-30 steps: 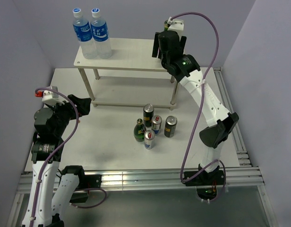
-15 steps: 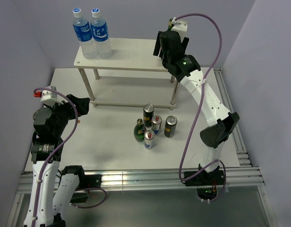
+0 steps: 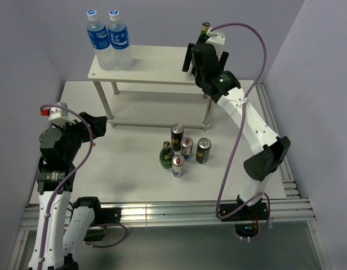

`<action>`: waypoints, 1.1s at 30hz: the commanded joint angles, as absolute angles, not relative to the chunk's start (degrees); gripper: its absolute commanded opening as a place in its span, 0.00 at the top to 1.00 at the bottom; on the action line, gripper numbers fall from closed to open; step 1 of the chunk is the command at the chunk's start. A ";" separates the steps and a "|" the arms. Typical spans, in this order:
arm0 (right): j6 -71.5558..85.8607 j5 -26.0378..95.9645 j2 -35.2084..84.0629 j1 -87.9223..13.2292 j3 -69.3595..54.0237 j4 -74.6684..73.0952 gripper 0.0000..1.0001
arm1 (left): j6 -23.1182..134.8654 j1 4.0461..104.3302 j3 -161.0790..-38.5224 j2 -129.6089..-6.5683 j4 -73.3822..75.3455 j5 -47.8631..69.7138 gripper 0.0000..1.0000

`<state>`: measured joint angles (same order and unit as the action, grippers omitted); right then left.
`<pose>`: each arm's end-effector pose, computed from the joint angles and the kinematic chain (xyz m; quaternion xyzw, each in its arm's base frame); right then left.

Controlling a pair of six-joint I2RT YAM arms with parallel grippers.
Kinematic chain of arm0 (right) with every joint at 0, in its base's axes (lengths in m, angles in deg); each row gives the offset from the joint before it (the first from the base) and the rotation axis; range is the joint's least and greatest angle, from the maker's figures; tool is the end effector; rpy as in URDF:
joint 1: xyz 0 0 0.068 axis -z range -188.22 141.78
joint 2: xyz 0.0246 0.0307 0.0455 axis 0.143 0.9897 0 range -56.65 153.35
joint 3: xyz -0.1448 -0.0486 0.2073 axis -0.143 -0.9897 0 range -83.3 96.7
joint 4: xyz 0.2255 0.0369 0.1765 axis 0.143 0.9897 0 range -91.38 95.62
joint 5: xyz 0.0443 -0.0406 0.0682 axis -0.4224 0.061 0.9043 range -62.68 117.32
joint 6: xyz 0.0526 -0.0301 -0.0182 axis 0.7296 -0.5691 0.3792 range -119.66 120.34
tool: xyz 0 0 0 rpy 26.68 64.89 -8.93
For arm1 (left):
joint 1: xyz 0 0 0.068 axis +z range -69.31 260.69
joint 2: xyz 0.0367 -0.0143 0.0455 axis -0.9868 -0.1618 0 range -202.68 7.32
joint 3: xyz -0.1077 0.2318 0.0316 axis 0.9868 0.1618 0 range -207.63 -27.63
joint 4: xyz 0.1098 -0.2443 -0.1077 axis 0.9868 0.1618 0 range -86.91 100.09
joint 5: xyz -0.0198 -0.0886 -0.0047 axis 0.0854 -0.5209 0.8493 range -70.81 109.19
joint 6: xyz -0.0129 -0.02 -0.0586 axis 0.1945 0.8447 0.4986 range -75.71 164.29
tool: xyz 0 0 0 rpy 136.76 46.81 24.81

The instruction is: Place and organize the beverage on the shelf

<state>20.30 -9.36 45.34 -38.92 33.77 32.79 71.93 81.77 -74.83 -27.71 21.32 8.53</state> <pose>0.3822 0.1932 0.4484 0.1094 0.7869 0.0039 0.6073 0.1931 -0.0053 0.3595 -0.1234 0.7325 -0.2201 0.6322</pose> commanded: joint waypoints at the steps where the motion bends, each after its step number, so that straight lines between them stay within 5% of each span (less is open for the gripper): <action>1: 21.34 -8.80 38.72 -39.07 30.00 30.44 0.00 | 70.75 82.27 -74.83 -27.49 19.08 8.11 0.01; 20: 21.17 4.12 23.78 -41.17 14.01 33.25 0.00 | 70.75 82.88 -74.83 -28.10 19.17 8.99 0.01; 33: 22.57 -4.14 6.63 -56.65 -3.76 32.36 0.00 | 70.84 83.24 -74.74 -27.75 18.82 8.64 0.01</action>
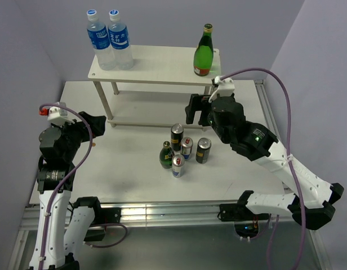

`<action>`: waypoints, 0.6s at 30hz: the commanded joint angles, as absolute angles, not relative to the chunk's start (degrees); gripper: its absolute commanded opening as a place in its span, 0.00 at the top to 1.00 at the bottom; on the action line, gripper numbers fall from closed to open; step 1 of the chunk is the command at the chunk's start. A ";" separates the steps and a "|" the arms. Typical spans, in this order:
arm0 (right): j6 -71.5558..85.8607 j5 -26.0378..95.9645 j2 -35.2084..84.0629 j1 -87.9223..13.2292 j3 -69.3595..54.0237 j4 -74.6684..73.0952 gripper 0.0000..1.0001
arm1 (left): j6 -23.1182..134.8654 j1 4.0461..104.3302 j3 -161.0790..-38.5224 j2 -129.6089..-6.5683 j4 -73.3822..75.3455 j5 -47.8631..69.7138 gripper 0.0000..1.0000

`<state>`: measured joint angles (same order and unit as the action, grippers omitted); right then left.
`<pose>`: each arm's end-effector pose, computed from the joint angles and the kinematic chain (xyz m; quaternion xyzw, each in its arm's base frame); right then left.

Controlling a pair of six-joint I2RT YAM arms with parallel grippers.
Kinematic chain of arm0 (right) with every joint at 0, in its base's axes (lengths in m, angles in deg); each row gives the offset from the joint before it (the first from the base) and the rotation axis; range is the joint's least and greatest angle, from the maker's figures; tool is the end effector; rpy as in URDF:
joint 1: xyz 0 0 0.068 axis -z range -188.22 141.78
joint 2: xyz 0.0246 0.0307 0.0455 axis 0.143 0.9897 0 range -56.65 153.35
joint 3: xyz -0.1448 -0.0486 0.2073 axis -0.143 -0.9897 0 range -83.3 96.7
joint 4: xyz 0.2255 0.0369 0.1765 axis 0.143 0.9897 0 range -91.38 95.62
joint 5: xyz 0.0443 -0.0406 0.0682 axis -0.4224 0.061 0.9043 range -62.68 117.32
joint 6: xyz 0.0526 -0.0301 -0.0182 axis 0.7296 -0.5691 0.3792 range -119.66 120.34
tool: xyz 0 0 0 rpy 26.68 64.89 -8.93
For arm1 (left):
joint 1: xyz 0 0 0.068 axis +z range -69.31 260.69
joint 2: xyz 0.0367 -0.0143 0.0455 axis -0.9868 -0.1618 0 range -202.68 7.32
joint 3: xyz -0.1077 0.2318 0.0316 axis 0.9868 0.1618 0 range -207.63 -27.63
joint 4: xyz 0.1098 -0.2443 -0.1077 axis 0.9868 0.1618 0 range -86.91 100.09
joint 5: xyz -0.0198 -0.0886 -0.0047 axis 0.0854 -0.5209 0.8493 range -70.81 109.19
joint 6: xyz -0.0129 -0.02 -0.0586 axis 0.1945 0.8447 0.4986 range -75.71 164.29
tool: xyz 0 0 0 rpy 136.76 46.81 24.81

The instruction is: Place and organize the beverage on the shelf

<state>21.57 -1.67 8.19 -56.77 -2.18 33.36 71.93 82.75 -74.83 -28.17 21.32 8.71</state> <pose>0.1971 0.1877 0.4356 -0.0433 0.7979 0.1571 0.5803 0.1952 -0.0017 0.3581 -0.1317 0.7338 -0.2132 0.6315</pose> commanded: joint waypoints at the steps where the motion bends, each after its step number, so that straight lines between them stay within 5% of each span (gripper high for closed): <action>1: 22.75 -4.14 6.19 -56.73 -4.02 32.63 0.00 | 70.92 83.32 -74.65 -27.75 18.82 8.55 0.01; 8: 26.43 -0.98 2.86 -58.22 -11.04 32.46 0.00 | 70.84 83.59 -74.65 -28.01 19.08 9.08 0.01; 18: 43.21 -1.50 0.21 -79.30 -38.03 17.27 0.00 | 70.84 83.59 -74.65 -27.84 18.99 8.73 0.01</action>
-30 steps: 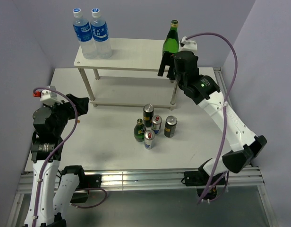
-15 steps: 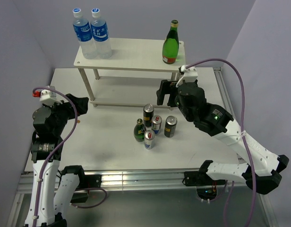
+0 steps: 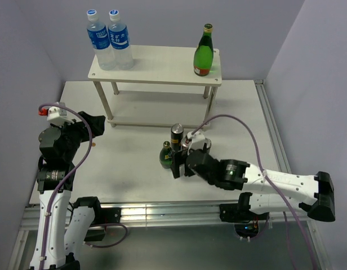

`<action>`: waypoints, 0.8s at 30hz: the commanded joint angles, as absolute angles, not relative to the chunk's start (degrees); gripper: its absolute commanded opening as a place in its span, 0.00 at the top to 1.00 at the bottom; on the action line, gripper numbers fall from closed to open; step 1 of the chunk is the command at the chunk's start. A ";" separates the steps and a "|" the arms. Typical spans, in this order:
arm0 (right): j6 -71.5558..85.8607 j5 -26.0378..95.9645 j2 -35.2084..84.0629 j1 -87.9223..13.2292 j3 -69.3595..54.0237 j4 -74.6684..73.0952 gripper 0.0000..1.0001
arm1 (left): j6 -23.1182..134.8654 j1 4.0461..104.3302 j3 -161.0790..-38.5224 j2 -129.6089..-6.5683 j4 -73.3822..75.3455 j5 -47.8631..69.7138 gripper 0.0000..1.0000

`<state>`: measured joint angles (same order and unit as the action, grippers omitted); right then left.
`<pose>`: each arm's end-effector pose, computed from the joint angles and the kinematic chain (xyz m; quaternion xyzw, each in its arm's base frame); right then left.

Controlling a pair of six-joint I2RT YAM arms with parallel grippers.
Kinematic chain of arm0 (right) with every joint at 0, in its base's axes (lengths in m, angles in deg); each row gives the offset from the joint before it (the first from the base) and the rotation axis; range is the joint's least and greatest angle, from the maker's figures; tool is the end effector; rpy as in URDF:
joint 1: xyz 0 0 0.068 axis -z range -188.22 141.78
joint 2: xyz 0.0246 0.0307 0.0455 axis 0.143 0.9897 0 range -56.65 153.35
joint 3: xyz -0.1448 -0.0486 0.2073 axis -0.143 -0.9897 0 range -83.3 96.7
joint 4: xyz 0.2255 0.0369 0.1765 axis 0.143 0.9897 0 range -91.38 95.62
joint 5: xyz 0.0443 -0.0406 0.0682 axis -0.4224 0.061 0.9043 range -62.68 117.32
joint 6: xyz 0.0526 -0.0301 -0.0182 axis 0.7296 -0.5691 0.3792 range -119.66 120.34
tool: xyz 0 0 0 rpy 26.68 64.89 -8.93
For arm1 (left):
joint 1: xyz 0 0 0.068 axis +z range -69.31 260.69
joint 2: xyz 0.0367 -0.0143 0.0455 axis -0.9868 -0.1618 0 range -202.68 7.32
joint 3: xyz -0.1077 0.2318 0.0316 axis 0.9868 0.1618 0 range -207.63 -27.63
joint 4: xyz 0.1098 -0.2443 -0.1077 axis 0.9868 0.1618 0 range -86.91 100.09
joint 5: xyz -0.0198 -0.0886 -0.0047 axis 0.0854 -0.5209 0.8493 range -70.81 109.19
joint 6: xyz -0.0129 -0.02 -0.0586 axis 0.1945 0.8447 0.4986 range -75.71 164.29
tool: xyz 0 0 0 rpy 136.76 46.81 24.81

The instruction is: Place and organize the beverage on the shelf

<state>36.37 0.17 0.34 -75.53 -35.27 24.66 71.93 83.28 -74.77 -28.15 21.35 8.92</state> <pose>0.1210 0.2321 0.2709 -0.1281 0.8596 0.2229 0.4417 0.1952 0.0003 0.3577 -0.1364 0.7334 -0.2089 0.6324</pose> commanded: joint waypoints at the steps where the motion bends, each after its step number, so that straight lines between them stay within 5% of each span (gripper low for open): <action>1: 43.92 -1.24 0.47 -79.85 -40.47 16.12 0.00 | 70.92 83.59 -74.65 -27.75 18.99 8.73 0.01; 24: 49.82 -18.64 16.29 -80.20 -50.07 -0.94 0.02 | 70.84 83.59 -74.57 -27.66 18.99 8.29 0.01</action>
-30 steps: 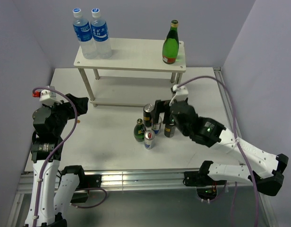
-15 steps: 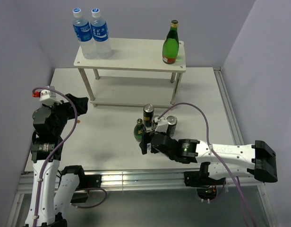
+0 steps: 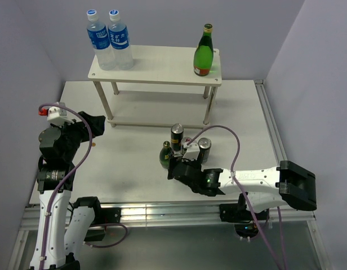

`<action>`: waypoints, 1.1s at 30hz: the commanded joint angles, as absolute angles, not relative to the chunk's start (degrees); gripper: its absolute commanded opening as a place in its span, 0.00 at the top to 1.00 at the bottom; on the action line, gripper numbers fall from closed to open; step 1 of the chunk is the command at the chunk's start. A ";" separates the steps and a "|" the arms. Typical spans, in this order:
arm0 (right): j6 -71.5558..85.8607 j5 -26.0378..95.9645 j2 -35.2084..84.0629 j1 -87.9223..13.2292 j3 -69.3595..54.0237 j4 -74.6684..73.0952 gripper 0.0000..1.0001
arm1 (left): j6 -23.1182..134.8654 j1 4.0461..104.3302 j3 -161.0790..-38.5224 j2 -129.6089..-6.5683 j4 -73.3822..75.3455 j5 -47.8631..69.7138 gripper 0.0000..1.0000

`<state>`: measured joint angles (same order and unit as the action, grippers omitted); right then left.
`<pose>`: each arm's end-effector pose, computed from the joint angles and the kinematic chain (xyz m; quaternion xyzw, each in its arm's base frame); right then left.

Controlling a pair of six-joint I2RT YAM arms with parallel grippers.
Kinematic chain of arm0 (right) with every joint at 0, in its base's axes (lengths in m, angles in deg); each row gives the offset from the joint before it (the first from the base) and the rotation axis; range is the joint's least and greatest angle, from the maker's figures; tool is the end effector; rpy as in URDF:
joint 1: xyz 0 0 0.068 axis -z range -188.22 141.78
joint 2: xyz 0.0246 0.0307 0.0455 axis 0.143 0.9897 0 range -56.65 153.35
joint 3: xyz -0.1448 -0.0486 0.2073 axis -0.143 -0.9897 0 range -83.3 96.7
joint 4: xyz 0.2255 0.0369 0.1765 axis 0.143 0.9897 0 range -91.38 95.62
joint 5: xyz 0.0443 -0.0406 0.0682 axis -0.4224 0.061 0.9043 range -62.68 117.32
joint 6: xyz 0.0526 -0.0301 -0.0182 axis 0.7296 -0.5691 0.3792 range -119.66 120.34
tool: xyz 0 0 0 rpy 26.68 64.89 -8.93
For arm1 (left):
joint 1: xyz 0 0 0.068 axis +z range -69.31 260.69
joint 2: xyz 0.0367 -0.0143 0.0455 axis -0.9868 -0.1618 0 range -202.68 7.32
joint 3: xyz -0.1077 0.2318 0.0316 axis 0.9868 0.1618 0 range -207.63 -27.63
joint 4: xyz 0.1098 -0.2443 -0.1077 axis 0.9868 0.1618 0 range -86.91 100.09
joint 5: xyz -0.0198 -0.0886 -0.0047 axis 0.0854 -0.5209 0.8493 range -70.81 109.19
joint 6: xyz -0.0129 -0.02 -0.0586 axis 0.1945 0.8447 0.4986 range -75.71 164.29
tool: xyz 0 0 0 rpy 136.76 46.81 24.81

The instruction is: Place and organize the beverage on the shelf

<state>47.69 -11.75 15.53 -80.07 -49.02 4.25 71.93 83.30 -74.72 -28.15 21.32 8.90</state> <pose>0.1157 0.2547 0.1518 -0.0548 0.8743 0.1651 0.4531 0.1953 0.0003 0.3574 -0.1365 0.7335 -0.2089 0.6323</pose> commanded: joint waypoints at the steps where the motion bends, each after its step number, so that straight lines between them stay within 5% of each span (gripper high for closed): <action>1: 50.08 -20.30 16.82 -80.29 -51.21 -2.33 0.05 | 70.84 83.59 -74.57 -27.66 18.82 8.20 0.01; 5: 49.65 -23.30 18.49 -80.20 -54.12 -8.58 0.14 | 70.92 83.59 -74.57 -27.58 18.55 8.02 0.01; 10: 48.33 -25.15 20.34 -80.46 -55.79 -13.69 0.37 | 70.92 83.59 -74.57 -28.01 18.64 7.94 0.01; 18: 50.85 -28.13 15.08 -83.36 -50.36 0.84 1.00 | 70.92 83.68 -74.57 -28.01 18.64 7.85 0.01; 26: 55.73 -38.68 4.97 -92.24 -34.71 25.76 1.00 | 71.01 83.85 -74.48 -27.58 18.64 7.59 0.01; 33: 36.67 -42.47 3.11 -89.89 -26.27 15.96 1.00 | 71.01 84.03 -74.48 -27.49 18.64 7.58 0.01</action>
<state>46.97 -35.92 4.40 -91.72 -29.85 21.88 71.93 83.65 -74.72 -28.12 20.93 8.49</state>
